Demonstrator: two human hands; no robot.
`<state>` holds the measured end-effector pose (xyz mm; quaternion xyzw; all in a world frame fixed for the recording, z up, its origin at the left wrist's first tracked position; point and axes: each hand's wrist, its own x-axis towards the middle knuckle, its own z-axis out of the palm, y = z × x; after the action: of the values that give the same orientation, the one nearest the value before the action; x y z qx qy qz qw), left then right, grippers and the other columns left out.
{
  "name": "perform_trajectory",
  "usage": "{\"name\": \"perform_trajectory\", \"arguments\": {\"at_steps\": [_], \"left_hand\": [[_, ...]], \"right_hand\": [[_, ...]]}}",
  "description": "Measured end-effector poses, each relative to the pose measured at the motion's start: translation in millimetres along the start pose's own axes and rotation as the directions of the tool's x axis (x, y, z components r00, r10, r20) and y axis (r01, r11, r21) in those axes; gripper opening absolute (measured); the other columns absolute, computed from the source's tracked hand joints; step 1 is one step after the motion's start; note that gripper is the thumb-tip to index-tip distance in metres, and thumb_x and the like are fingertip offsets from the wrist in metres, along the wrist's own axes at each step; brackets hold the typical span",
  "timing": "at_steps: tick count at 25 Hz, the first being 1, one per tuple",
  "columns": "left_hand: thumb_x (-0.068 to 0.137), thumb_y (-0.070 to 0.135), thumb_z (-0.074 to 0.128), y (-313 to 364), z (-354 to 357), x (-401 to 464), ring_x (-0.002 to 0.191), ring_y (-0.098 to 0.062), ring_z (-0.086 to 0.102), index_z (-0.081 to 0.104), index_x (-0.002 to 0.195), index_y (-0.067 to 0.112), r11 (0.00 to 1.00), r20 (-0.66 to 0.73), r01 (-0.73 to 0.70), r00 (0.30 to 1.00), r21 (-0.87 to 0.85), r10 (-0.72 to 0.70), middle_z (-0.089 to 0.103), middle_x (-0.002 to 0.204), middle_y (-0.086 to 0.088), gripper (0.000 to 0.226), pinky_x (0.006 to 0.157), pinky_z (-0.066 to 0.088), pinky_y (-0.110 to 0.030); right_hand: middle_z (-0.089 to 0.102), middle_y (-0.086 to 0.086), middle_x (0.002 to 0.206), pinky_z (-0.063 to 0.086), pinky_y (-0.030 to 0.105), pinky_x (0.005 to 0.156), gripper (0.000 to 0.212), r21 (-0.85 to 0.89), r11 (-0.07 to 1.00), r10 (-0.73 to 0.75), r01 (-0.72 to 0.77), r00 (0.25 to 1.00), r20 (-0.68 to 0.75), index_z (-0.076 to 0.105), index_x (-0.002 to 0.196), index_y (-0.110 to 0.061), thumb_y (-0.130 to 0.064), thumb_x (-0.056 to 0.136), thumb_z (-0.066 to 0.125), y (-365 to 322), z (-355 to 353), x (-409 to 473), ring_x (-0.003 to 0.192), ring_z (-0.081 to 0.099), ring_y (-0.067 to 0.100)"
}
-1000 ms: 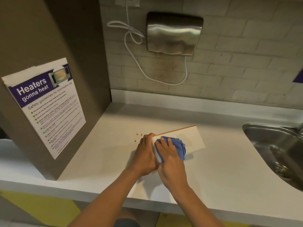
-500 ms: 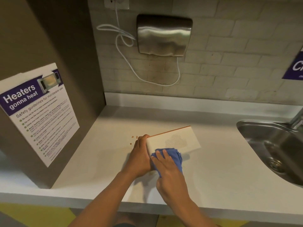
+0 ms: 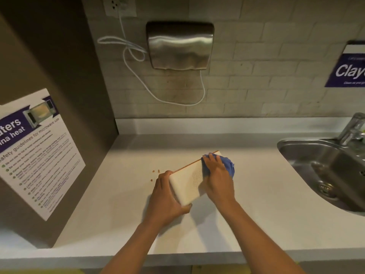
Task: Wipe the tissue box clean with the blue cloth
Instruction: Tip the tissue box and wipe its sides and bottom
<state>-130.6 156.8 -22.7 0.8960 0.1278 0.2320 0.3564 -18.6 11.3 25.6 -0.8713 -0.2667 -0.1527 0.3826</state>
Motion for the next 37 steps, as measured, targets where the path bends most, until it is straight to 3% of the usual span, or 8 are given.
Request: {"name": "perform_trajectory", "arguments": {"at_steps": [3, 7, 11, 16, 25, 32, 35, 37], "left_hand": [[0.047, 0.063, 0.089, 3.6, -0.1, -2.2, 0.115, -0.004, 0.049, 0.025, 0.131, 0.043, 1.0, 0.011, 0.021, 1.0, -0.022, -0.021, 0.037, 0.124, 0.021, 0.108, 0.087, 0.054, -0.028], [0.046, 0.061, 0.09, 6.9, 2.4, -4.6, 0.113, -0.007, 0.051, 0.027, 0.133, 0.04, 0.999, -0.016, 0.047, 0.999, -0.02, -0.047, 0.039, 0.123, 0.019, 0.109, 0.085, 0.053, -0.027], [0.049, 0.062, 0.088, 9.0, 3.3, -5.0, 0.112, -0.009, 0.052, 0.03, 0.133, 0.039, 0.996, -0.032, 0.067, 0.997, -0.057, -0.069, 0.043, 0.124, 0.017, 0.105, 0.088, 0.052, -0.028], [0.052, 0.062, 0.087, 15.9, -1.2, -5.1, 0.114, -0.011, 0.051, 0.031, 0.132, 0.036, 0.998, -0.015, 0.065, 0.998, -0.021, -0.065, 0.043, 0.124, 0.015, 0.101, 0.09, 0.054, -0.034], [0.053, 0.059, 0.079, 72.8, -48.2, 37.2, 0.11, -0.012, 0.048, 0.039, 0.135, 0.034, 0.925, 0.145, -0.237, 0.969, 0.297, 0.201, 0.046, 0.121, 0.016, 0.094, 0.092, 0.042, -0.029], [0.053, 0.062, 0.08, 96.5, -62.6, 53.8, 0.111, -0.013, 0.049, 0.038, 0.132, 0.028, 0.834, 0.268, -0.408, 0.907, 0.373, 0.324, 0.047, 0.119, 0.014, 0.096, 0.089, 0.034, -0.026], [0.051, 0.064, 0.079, 107.6, -62.2, 53.8, 0.112, -0.012, 0.049, 0.038, 0.133, 0.028, 0.833, 0.314, -0.428, 0.892, 0.35, 0.326, 0.048, 0.121, 0.014, 0.099, 0.09, 0.035, -0.027], [0.052, 0.063, 0.078, 111.7, -65.3, 54.6, 0.114, -0.013, 0.049, 0.036, 0.135, 0.027, 0.835, 0.34, -0.449, 0.876, 0.317, 0.342, 0.048, 0.123, 0.013, 0.1, 0.092, 0.036, -0.028]], "right_hand": [[0.062, 0.004, 0.121, 0.048, 0.036, 0.091, 0.041, -0.084, 0.968, 0.234, -0.236, 0.972, -0.028, 0.06, 0.124, -0.018, -0.001, 0.088, 0.052, 34.2, -19.7, 23.6, 0.116, 0.056, 0.031], [0.05, 0.011, 0.136, 0.042, 0.042, 0.103, 0.052, -0.218, 0.976, -0.01, 0.014, 1.0, 0.019, 0.05, 0.134, -0.008, 0.003, 0.084, 0.051, 17.0, -14.2, 0.2, 0.127, 0.044, 0.03], [0.061, -0.007, 0.12, 0.039, 0.023, 0.102, 0.05, 0.163, 0.977, -0.134, 0.139, 0.99, -0.044, 0.064, 0.12, -0.019, 0.011, 0.083, 0.048, -20.8, 12.9, -48.2, 0.116, 0.056, 0.017], [0.053, -0.011, 0.122, 0.019, 0.005, 0.106, 0.05, 0.241, 0.96, -0.154, 0.145, 0.988, 0.021, 0.064, 0.121, -0.006, -0.013, 0.083, 0.032, -26.4, 9.0, -64.2, 0.121, 0.041, -0.004], [0.046, -0.015, 0.139, 0.034, 0.026, 0.109, 0.065, 0.537, 0.841, 0.013, -0.074, 0.993, 0.116, 0.047, 0.139, -0.032, 0.001, 0.083, 0.04, -48.6, -34.2, -30.1, 0.132, 0.038, 0.007], [-0.027, -0.03, 0.15, 0.006, 0.025, 0.115, 0.114, 0.254, 0.964, -0.205, 0.081, 0.834, 0.513, -0.017, 0.149, -0.036, -0.016, 0.072, 0.065, -41.1, -71.9, -20.5, 0.137, -0.026, -0.005], [-0.023, -0.029, 0.151, 0.01, 0.026, 0.114, 0.122, 0.173, 0.978, -0.189, 0.116, 0.844, 0.502, -0.017, 0.148, -0.034, -0.032, 0.068, 0.075, -29.7, -76.6, -9.8, 0.139, -0.025, -0.003], [0.007, -0.023, 0.15, 0.029, 0.026, 0.11, 0.115, 0.208, 0.971, -0.202, 0.119, 0.873, 0.444, 0.003, 0.147, -0.033, -0.033, 0.061, 0.08, -26.4, -79.5, -3.7, 0.144, 0.002, 0.004]]}}
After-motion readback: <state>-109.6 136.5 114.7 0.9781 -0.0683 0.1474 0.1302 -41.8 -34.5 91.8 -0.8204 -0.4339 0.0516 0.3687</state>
